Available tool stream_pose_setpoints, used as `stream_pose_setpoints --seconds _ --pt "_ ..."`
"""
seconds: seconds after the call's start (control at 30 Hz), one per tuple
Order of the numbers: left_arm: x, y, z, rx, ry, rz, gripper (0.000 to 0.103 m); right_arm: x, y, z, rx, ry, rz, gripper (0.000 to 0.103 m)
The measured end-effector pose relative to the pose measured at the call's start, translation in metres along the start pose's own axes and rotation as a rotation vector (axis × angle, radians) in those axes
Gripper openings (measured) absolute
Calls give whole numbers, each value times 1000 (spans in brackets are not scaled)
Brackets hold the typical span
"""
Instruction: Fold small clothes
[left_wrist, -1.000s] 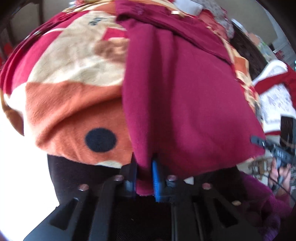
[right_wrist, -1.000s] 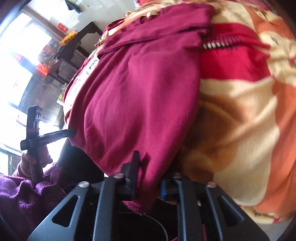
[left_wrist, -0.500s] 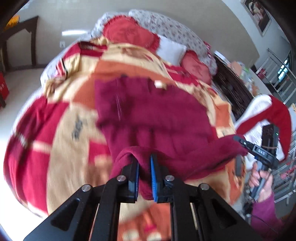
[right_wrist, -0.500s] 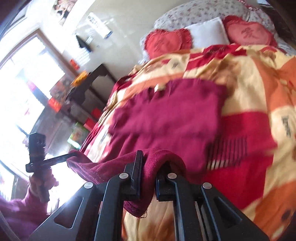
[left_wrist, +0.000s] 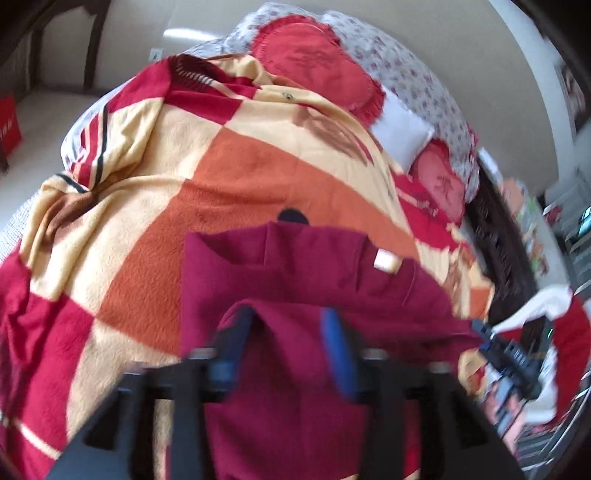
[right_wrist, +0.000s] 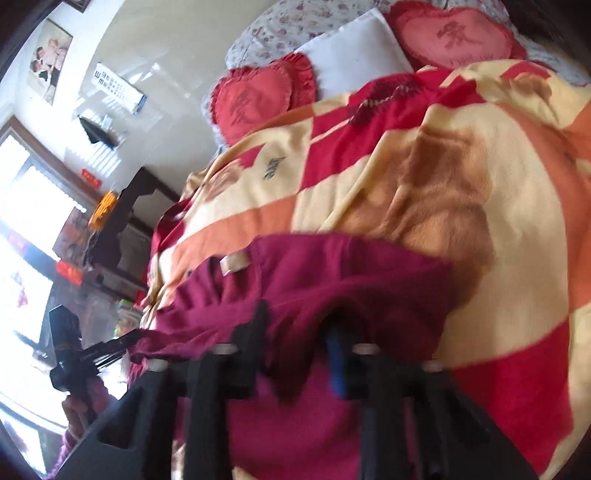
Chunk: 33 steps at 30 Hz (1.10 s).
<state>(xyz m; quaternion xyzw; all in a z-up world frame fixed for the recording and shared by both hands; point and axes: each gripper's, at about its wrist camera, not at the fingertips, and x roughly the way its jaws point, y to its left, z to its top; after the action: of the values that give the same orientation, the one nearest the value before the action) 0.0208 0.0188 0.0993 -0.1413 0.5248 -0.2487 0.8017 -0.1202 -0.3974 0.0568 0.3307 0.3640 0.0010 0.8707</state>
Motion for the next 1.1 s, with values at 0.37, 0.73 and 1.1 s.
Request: stream_pose_setpoints --seconds 0.37,0.73,1.1 --pt "-4 -24 -13 184 -49 143 77 -24 44 -29 -265 -37 -40 20" --pt "59 4 19 62 29 152 77 70 19 31 -152 -5 -211 19" --pt "-37 22 -81 228 97 8 85 -35 3 -68 -183 47 -99 26"
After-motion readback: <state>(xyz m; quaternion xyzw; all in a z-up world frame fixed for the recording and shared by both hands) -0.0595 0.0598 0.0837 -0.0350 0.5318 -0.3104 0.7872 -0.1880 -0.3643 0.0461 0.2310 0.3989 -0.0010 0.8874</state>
